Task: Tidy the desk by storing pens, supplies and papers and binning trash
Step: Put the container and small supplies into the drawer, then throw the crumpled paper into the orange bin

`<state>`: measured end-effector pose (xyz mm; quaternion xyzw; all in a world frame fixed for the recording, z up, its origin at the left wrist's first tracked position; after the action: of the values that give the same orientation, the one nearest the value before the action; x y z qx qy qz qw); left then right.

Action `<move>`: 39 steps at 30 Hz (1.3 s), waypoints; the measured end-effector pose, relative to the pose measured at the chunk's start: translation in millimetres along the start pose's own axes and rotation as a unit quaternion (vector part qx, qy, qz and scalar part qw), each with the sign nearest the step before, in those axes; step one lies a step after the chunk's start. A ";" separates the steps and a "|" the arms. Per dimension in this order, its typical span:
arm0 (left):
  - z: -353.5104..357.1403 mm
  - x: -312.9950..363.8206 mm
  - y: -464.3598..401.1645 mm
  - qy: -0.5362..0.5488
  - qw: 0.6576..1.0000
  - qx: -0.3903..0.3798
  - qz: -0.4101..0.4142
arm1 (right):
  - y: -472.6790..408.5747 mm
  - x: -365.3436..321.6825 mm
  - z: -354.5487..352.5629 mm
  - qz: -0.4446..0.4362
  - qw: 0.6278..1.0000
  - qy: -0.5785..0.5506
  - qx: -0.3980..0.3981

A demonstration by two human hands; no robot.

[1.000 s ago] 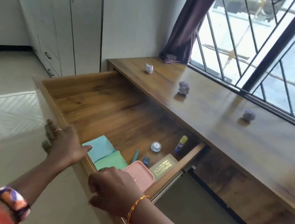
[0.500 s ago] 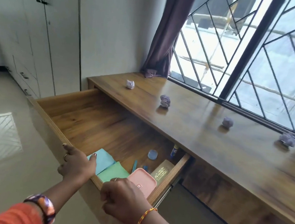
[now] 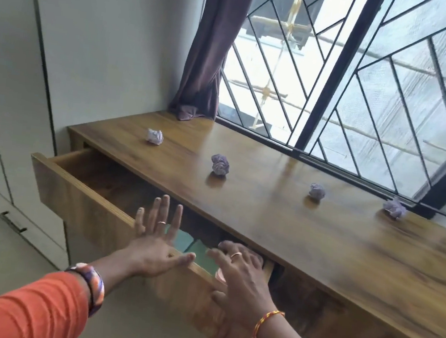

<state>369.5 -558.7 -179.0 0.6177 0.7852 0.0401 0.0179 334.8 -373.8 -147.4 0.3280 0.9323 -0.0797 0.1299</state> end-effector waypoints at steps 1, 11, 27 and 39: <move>-2.4 -3.1 -11.3 -0.017 0.999 -0.017 0.038 | -9.4 6.2 -4.7 0.037 0.999 0.020 -0.008; -26.3 -14.9 -85.9 -0.100 0.977 0.069 0.175 | -67.0 30.6 -18.8 0.188 0.979 0.074 -0.038; -16.9 -5.4 -127.0 -0.080 0.923 0.336 0.170 | -92.1 34.0 -5.1 0.230 0.935 0.164 0.213; -48.3 -96.2 -168.7 0.265 0.915 0.280 0.118 | -114.4 29.5 -33.0 0.252 0.952 -0.028 0.170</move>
<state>225.1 -693.6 -147.3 0.6524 0.6614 -0.0173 -0.3696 234.1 -436.9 -117.4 0.5673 0.7878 -0.2109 0.1142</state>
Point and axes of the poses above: each hand's wrist, its own y-axis away from the middle knuckle, its own z-axis out of the palm, x = y × z, the point moved 3 cm from there along -y, towards the middle knuckle, and after that the axes turned 11 degrees about -y, right-handed, at the moved point
